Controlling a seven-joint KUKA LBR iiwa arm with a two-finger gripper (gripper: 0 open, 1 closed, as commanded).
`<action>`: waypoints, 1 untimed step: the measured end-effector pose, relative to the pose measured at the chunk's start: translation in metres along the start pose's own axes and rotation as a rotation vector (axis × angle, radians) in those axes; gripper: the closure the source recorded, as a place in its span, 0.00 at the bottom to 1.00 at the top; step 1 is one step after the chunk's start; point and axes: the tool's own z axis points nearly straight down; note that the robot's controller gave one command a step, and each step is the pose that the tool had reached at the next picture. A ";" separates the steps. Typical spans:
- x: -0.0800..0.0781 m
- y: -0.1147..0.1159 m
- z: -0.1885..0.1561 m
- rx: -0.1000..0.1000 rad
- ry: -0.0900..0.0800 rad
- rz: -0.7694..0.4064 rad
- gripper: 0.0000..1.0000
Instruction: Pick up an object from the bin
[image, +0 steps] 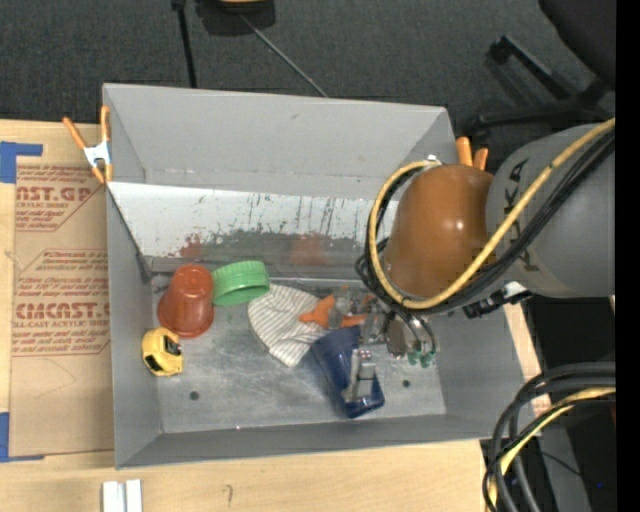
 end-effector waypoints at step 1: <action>-0.002 0.000 -0.004 0.000 -0.008 0.000 0.00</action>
Offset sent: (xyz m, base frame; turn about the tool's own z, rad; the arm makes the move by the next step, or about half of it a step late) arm 0.0117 0.0098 -0.0519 0.0488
